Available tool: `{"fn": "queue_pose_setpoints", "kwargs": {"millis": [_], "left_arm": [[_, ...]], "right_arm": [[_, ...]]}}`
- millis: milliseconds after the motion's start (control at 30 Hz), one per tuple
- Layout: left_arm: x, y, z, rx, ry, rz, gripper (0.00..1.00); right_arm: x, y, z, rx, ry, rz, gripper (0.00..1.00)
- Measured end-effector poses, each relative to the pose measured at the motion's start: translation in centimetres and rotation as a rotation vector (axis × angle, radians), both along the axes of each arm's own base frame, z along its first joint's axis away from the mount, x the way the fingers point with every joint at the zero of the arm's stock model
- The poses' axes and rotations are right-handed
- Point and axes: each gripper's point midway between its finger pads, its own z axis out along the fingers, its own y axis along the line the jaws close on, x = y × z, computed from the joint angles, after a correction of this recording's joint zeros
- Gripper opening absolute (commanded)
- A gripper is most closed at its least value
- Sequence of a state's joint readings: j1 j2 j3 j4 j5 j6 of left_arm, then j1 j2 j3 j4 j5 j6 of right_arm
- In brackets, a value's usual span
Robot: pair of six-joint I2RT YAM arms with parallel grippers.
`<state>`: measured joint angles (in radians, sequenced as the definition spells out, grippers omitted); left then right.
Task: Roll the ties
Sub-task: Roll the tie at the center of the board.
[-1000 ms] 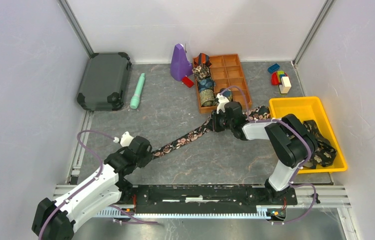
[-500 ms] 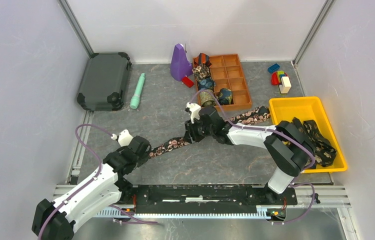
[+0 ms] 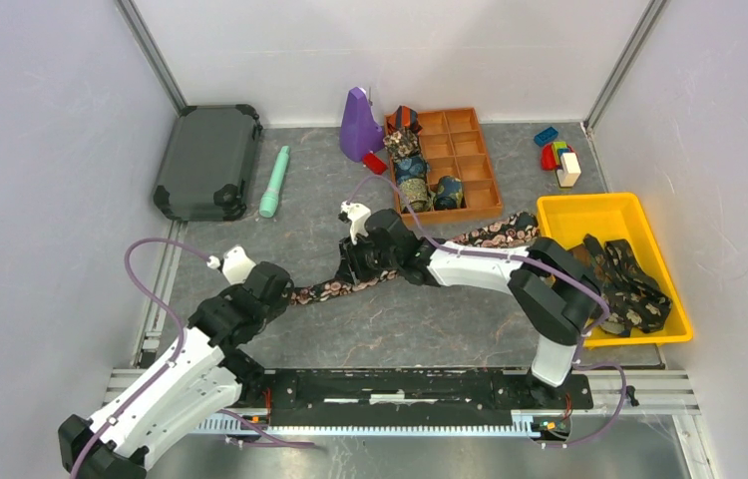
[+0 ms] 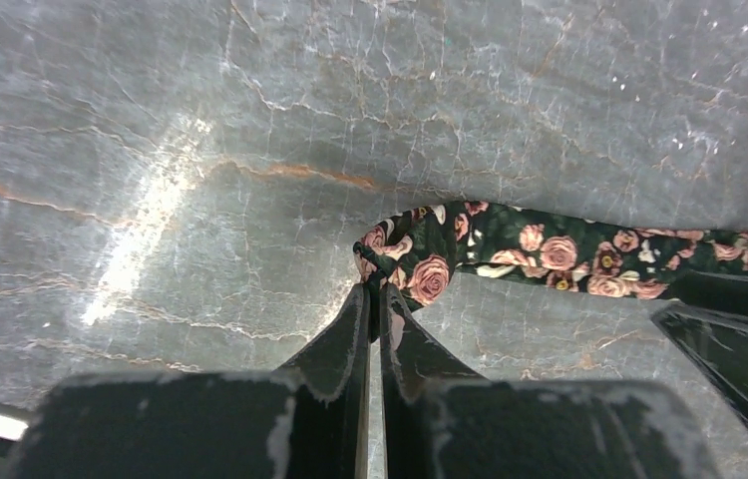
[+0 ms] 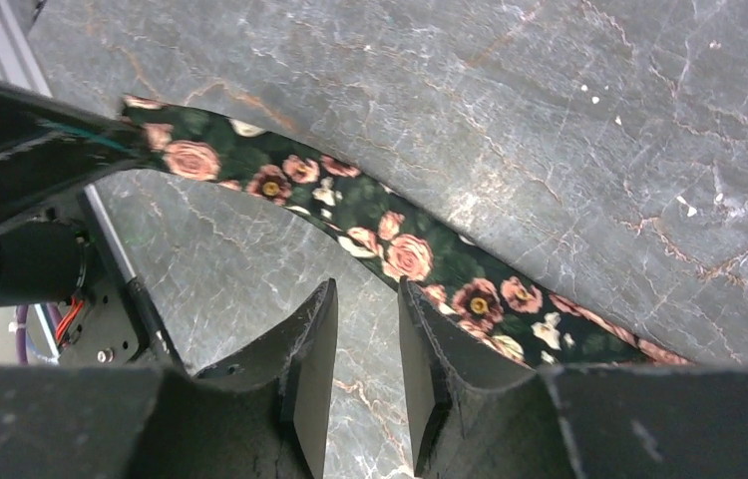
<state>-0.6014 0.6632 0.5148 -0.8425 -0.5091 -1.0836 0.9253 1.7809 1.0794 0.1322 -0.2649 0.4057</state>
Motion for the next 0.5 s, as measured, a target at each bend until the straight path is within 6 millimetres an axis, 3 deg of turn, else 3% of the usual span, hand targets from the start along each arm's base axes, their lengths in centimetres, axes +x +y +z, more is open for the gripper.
{"fn": "queue_pose_setpoints", "kwargs": {"millis": [233,500], "left_arm": [[0.0,1.4,2.7,0.035,-0.052,0.034,0.02],[0.3,2.8,5.8,0.088,-0.102,0.067,0.02]], "right_arm": [[0.0,0.9,-2.3,-0.035,0.05,-0.025,0.32],[-1.5,4.8,-0.3,0.039,0.044,0.026,0.29]]}}
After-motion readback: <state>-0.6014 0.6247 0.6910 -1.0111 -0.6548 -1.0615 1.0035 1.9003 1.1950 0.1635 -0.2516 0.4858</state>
